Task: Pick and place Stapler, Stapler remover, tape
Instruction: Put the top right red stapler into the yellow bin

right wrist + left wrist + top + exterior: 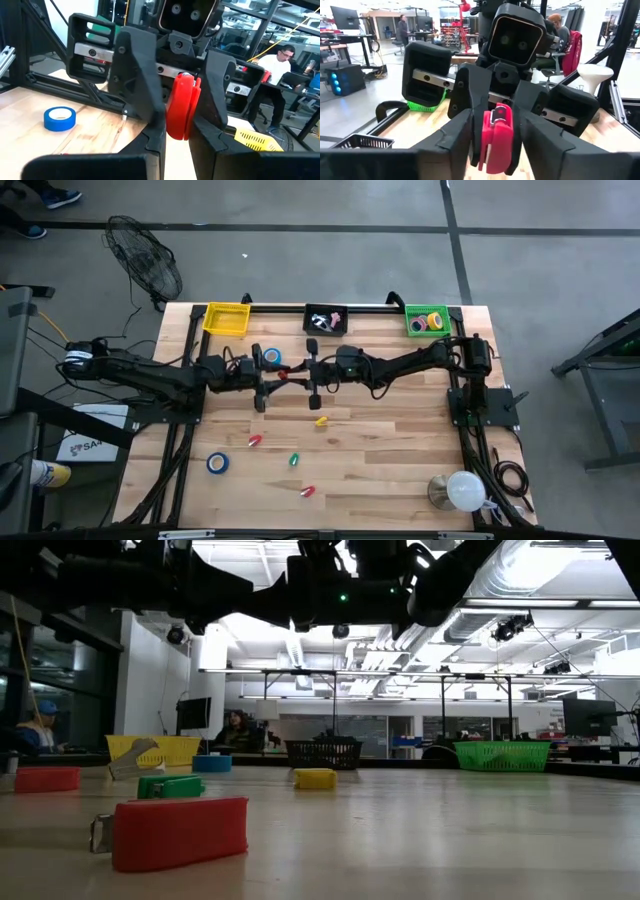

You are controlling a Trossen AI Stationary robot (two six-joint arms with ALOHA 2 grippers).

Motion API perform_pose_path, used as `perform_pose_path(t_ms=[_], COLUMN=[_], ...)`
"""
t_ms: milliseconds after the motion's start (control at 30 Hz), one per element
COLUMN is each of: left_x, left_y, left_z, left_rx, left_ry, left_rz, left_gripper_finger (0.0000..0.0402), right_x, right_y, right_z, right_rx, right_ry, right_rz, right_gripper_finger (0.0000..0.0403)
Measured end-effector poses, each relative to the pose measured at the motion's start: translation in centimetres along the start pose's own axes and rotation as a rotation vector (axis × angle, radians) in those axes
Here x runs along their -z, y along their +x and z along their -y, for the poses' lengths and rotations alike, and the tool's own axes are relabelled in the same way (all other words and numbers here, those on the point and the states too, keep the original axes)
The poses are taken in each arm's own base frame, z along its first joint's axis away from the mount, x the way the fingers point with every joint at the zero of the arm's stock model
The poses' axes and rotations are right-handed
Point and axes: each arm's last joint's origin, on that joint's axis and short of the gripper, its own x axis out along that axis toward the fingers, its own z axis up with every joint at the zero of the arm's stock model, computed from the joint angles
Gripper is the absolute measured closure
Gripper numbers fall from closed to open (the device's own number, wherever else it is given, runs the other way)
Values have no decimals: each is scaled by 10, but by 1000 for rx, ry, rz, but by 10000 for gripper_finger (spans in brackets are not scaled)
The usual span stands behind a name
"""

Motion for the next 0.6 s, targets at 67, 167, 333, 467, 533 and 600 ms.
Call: perform_pose_path(t_ms=[67,167,333,467,533,600], left_x=[0,0,0,1,1,1], left_y=[0,0,0,0,0,0], left_z=[0,0,-1,-1,-1,-1], left_rx=[-3,-9,-21,-22,-25,-33], left_ry=[-4,-8,-2,1,1,0], left_rz=[0,0,-4,-5,-5,-4], left_gripper_finger=[275,309,319,319,319,319], right_x=[0,1,1,2,2,2], right_y=[0,0,0,0,0,0], right_z=[0,0,0,0,0,0], right_rx=[0,0,-3,-3,-2,5], right_ry=[-2,-6,-1,4,19,39], right_rz=[-1,-7,-14,-15,-16,-18], right_gripper_finger=[354,354,354,353,346,332])
